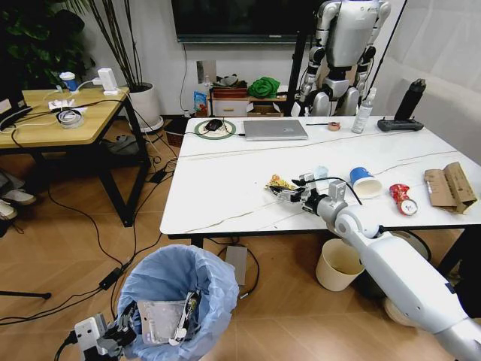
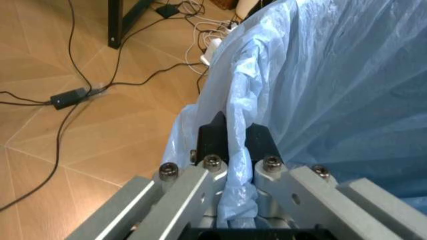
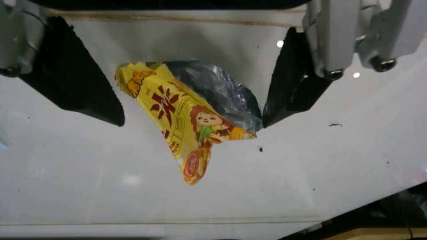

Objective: Pick up the trash bin and place the trash from the table into it.

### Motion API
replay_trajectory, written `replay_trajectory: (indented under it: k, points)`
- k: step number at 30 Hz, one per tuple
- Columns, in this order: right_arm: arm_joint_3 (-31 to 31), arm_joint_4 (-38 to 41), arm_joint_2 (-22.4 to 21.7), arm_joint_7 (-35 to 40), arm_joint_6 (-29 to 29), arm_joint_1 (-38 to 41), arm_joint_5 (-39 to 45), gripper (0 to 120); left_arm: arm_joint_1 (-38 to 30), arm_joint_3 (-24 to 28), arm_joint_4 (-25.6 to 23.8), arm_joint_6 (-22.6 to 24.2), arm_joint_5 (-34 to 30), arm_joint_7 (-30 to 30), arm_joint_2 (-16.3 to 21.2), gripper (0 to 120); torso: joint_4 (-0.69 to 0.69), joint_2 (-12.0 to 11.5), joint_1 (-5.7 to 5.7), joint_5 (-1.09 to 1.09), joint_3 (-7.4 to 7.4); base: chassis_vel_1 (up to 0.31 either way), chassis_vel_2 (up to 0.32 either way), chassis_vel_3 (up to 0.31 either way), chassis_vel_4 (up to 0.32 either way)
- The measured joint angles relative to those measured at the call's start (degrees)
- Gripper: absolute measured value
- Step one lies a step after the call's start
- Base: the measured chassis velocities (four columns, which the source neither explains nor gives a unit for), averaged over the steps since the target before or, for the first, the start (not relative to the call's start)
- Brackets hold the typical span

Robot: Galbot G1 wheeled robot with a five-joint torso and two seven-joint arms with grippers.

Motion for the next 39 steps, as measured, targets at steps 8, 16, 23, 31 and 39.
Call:
replay_trajectory:
  k: [8,16,23,31,39]
  points:
    - [-0.41,-0.26,0.35,-0.14,0.34,-0.10,-0.55,48,-0.14,-0.32,0.08,-0.01,-0.35,-0.23,0.07,0,0.00,0.00,0.00,0.00,0.00,0.000,0.000,0.000,0.000]
    - [-0.68,-0.10,0.33,-0.17,0.56,-0.01,-0.78,18,-0.46,-0.36,0.33,-0.01,-0.56,-0.47,0.12,0,0.00,0.00,0.00,0.00,0.00,0.000,0.000,0.000,0.000]
    - [-0.65,0.44,0.18,-0.63,1.29,-0.05,-1.27,0,-0.66,-0.38,0.36,-0.01,-0.83,-0.71,0.28,0,0.00,0.00,0.00,0.01,0.00,0.000,0.000,0.000,0.000]
    - [-1.51,12.48,-1.38,-5.82,7.38,-1.01,4.24,0,-0.50,-0.22,0.13,0.05,-1.15,-0.73,0.24,0,-0.02,0.00,0.00,-0.02,0.00,0.000,0.000,0.000,0.000]
    - [-16.52,25.83,-0.09,-10.17,11.93,-1.42,9.81,0,-0.14,-0.15,-0.55,0.13,-1.53,-0.74,-0.68,0,0.01,0.00,-0.02,0.00,-0.01,0.000,0.000,0.000,0.000]
